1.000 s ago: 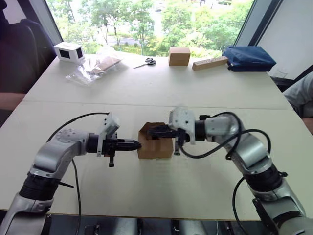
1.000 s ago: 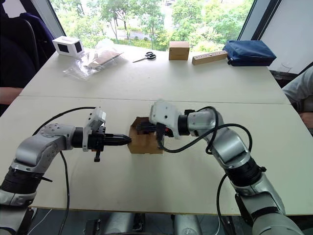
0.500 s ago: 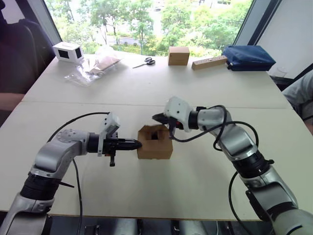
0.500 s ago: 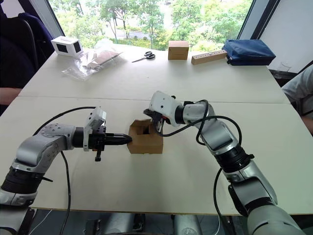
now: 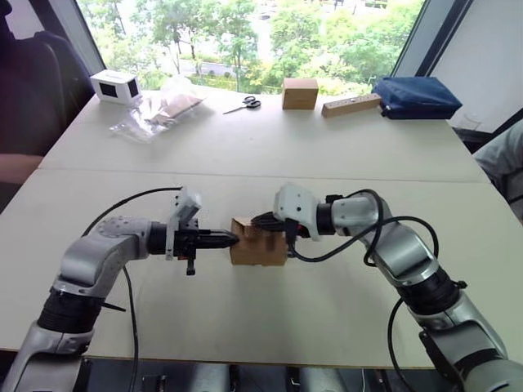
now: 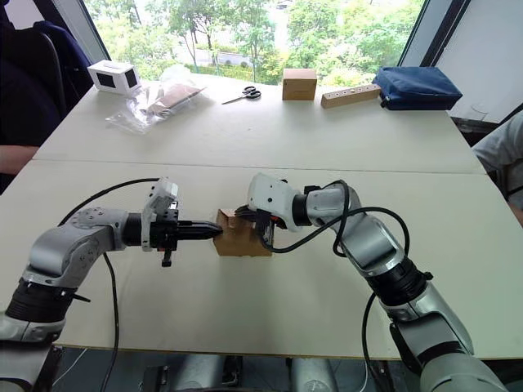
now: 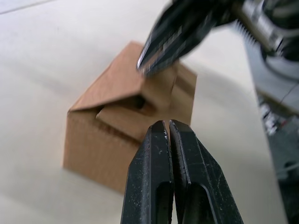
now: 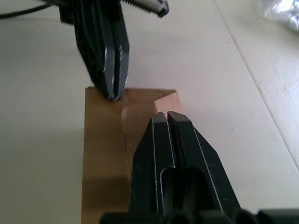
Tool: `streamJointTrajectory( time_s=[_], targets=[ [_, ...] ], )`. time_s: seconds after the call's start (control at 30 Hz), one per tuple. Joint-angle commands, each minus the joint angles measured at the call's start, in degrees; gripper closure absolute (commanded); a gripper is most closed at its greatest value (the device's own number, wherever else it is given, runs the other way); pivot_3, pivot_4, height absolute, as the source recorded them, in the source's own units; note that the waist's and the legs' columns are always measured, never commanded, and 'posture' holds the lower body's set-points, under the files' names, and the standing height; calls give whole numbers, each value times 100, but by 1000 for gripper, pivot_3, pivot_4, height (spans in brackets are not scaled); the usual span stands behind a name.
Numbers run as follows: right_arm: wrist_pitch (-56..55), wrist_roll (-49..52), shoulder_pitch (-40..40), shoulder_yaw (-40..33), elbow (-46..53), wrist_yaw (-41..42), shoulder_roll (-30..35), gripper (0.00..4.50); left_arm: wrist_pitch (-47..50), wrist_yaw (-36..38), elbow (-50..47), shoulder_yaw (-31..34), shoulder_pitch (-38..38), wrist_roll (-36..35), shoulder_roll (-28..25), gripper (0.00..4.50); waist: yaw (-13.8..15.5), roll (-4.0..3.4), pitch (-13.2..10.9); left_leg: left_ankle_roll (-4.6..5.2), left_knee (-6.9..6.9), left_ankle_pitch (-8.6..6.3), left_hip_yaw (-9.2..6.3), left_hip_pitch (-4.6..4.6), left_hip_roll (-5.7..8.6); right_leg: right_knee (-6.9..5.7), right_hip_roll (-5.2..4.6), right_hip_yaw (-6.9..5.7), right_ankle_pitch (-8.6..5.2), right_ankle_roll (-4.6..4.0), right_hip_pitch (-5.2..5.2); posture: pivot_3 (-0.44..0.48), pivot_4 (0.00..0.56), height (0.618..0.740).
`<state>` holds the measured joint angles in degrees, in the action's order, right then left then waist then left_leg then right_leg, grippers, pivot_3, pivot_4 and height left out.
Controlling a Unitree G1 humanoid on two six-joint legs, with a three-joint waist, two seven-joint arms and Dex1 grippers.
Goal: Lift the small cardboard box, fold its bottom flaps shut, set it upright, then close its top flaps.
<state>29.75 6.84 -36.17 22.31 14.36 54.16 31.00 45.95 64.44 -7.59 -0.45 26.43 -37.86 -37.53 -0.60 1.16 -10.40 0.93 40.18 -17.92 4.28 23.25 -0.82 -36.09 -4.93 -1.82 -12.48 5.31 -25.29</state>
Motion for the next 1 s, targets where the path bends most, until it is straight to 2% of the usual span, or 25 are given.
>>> streamJointTrajectory(
  time_s=[0.03,0.4,0.77,1.0],
  targets=[
    [-96,-71,-56,-77,48,-88,-53,4500,68,-191,-44,226,195,-186,86,4389,-8,-1,0,-1,0,0,0,-1,0,0,1,0,0,0,0,0,150,740],
    [-31,-78,-44,-92,163,-93,-72,4500,-500,-733,496,-98,390,498,540,4389,-3,-1,0,-7,-1,4,1,-1,2,1,1,0,0,0,1,0,150,740],
    [93,1,-111,-306,477,-108,12,4500,-772,-494,640,-348,308,751,541,4389,-2,-1,0,-8,-1,4,2,-1,0,1,1,0,0,0,0,0,150,740],
    [340,205,107,-239,1112,182,327,4500,-777,-486,648,-339,308,794,588,4389,3,-1,0,-2,-1,1,0,-1,0,2,1,0,0,0,0,0,150,740]
  ],
)
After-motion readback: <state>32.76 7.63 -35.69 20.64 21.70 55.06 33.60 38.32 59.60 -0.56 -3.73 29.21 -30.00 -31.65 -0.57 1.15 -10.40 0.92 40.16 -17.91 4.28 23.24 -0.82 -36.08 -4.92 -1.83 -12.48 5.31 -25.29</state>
